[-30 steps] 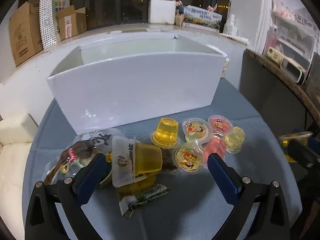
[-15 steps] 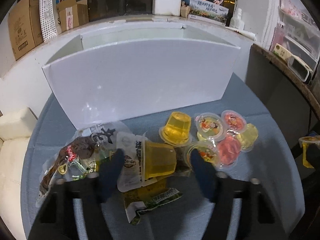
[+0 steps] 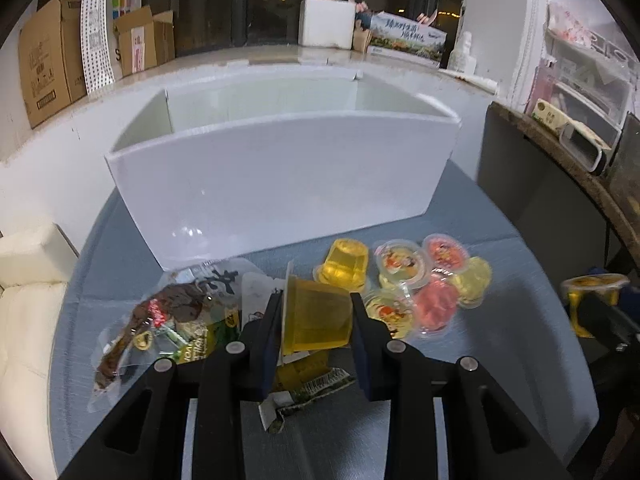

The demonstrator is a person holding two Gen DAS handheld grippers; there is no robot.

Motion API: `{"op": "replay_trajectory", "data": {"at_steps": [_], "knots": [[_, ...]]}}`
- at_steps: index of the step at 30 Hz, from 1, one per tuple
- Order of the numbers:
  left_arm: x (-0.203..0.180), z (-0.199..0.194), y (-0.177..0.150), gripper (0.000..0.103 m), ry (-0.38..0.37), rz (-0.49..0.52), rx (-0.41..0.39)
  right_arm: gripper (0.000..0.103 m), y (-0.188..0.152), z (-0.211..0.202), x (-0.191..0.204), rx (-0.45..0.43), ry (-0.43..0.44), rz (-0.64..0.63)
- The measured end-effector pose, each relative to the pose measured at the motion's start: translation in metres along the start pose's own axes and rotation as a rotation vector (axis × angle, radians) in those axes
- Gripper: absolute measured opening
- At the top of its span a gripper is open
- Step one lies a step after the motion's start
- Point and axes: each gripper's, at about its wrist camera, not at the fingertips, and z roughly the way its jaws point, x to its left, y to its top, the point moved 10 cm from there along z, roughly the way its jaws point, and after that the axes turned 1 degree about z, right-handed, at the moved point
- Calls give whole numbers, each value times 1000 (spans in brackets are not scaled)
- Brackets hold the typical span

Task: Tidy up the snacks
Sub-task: 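Carry the yellow jelly cup into the box and open the left gripper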

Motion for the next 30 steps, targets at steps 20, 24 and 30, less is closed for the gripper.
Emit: {"op": "replay_trajectory", "data": {"at_steps": [20, 24, 30], "knots": [[56, -48, 154, 34, 26, 18, -183, 47, 149, 68, 49, -72, 80, -85], [69, -33, 167, 35, 30, 11, -172, 47, 167, 95, 47, -62, 81, -54], [85, -3, 169, 45, 55, -8, -138, 47, 168, 133, 46, -10, 75, -49]]}}
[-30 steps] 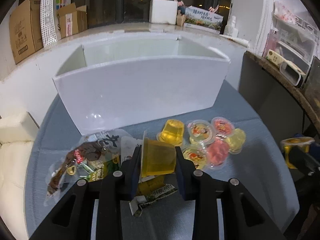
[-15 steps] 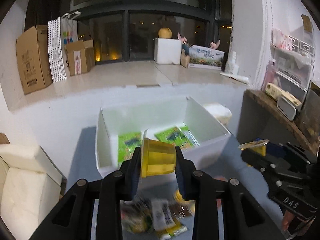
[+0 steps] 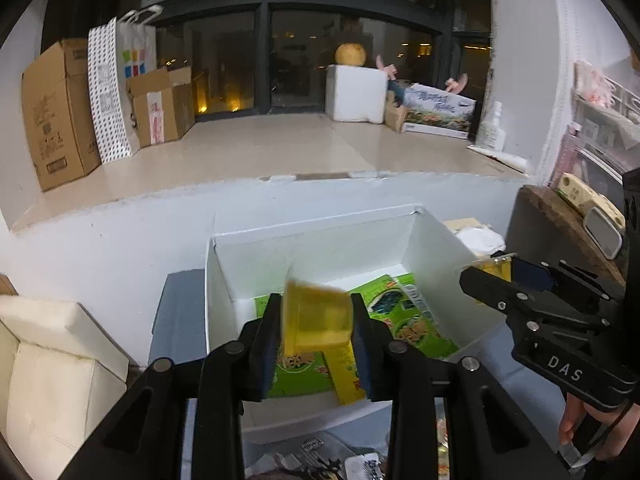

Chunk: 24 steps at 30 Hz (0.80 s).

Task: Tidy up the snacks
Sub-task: 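Carry the yellow jelly cup into the box and open the left gripper, then lower the right gripper onto a yellow jelly cup and close it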

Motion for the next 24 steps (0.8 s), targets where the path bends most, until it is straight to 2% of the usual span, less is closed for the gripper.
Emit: {"op": "replay_trajectory", "data": {"at_steps": [1, 2, 3, 4, 5, 9, 12, 20, 24], "knots": [[4, 5, -2, 65, 13, -10, 6, 48, -2, 4, -1, 8, 1, 8], [9, 8, -4, 90, 30, -19, 9, 53, -3, 7, -3, 14, -1, 10], [11, 9, -5, 98, 28, -26, 1, 76, -4, 9, -5, 11, -9, 9], [12, 9, -6, 102, 20, -28, -7, 88, -4, 10, -7, -1, -13, 13], [13, 9, -9, 102, 21, -24, -4, 95, -3, 8, -9, -21, -8, 17], [15, 11, -13, 102, 24, -18, 9, 96, -6, 7, -16, -18, -12, 38], [13, 7, -13, 102, 15, -17, 1, 103, -6, 2, -15, -36, -8, 31], [1, -25, -23, 103, -1, -8, -30, 103, -17, -37, -10, -69, 41, 35], [-8, -59, -47, 103, -19, -19, -59, 103, -40, -72, -8, -102, 63, 26]]}}
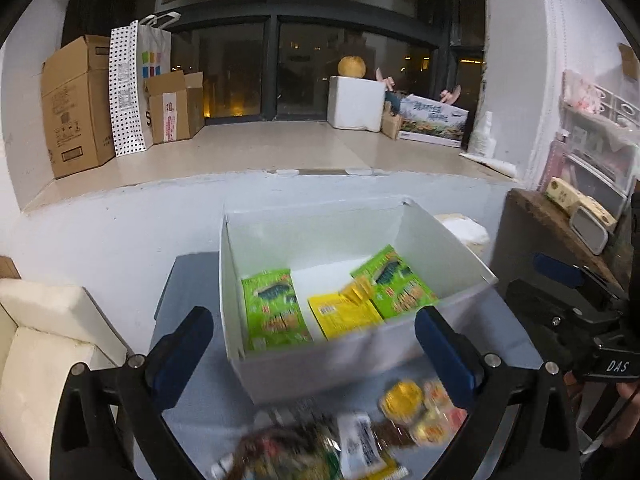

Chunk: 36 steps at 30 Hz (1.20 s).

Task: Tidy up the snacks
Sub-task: 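Lower the right gripper onto a yellow jelly cup and close it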

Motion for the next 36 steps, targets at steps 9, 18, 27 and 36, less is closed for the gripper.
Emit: {"op": "replay_trajectory", "data": {"at_steps": [9, 18, 27, 36], "knots": [[-34, -74, -98, 103, -41, -14, -26, 103, -104, -66, 4, 54, -73, -22], [-51, -102, -159, 103, -63, -51, 33, 103, -163, -86, -19, 112, -135, -21], [-50, -122, -161, 103, -54, -60, 9, 103, -147, -53, -33, 116, -132, -47], [-39, -128, -169, 103, -6, -59, 27, 103, -149, 2, -59, 206, -127, -37]]}}
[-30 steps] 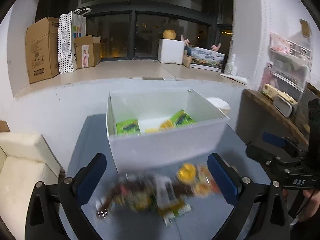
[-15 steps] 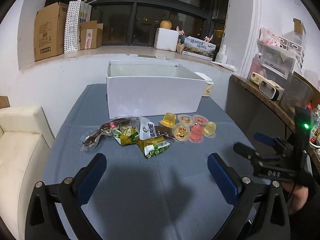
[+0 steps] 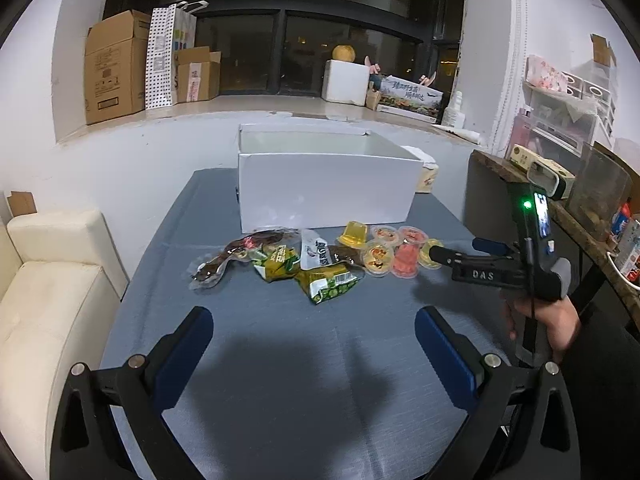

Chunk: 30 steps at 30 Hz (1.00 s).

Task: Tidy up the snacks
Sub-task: 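Lower the right gripper onto a yellow jelly cup and close it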

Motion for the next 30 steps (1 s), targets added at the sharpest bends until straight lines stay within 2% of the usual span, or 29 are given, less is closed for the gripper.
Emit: {"op": "replay_trajectory", "data": {"at_steps": [13, 14, 15, 16, 17, 18, 22, 30], "knots": [[-7, 3, -1, 103, 14, 30, 15, 102, 1, 23, -4, 56, 36, 18], [-8, 4, -1, 103, 13, 32, 14, 95, 1, 24, -3, 58, 44, 17], [-9, 4, -1, 103, 13, 34, 16, 78, 1, 25, -3, 63, 45, 17], [-9, 4, -2, 103, 14, 36, 18, 64, -1, 27, -4, 76, 34, 15], [-10, 4, -2, 103, 14, 37, 18, 39, -3, 31, -6, 96, 18, 15], [-10, 3, -2, 103, 14, 40, 17, 37, -6, 34, -7, 117, 18, 22], [-8, 3, -1, 103, 19, 39, 14, 36, -6, 29, -5, 103, 41, 17], [1, 14, -1, 103, 9, 21, 24, 36, -8, -6, 5, 34, 40, -23]]}}
